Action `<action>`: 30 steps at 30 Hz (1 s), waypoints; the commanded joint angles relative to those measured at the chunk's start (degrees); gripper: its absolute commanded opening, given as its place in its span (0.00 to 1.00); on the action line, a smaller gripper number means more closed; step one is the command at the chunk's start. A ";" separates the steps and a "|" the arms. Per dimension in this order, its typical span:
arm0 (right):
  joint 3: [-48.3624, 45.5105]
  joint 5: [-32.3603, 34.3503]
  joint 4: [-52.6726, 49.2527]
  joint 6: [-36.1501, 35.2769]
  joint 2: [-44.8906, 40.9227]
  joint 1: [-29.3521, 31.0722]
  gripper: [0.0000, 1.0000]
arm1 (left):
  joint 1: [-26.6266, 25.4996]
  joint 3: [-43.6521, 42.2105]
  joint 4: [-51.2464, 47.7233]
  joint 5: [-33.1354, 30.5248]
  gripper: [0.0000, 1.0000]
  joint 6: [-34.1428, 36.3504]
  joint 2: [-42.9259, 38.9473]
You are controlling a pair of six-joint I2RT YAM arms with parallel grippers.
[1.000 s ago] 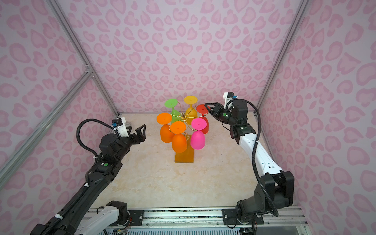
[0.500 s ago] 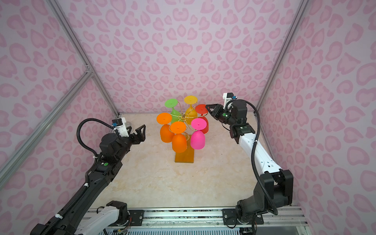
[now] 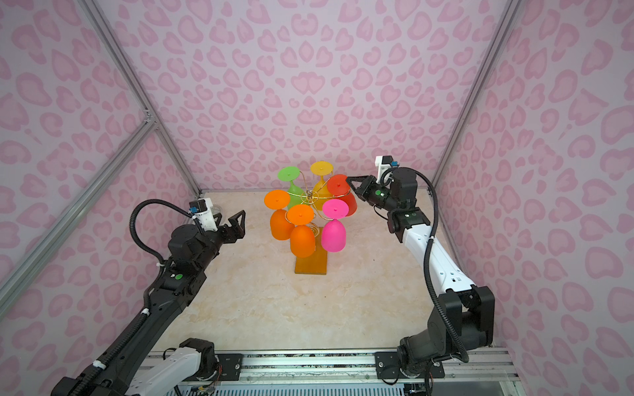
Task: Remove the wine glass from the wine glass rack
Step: 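Close the right gripper on the red glass's foot and lift it off the hook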
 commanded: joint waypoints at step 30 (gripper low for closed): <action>-6.18 -6.85 17.93 14.30 -1.86 -4.57 0.00 | -0.01 1.42 -0.90 0.01 0.91 0.28 0.46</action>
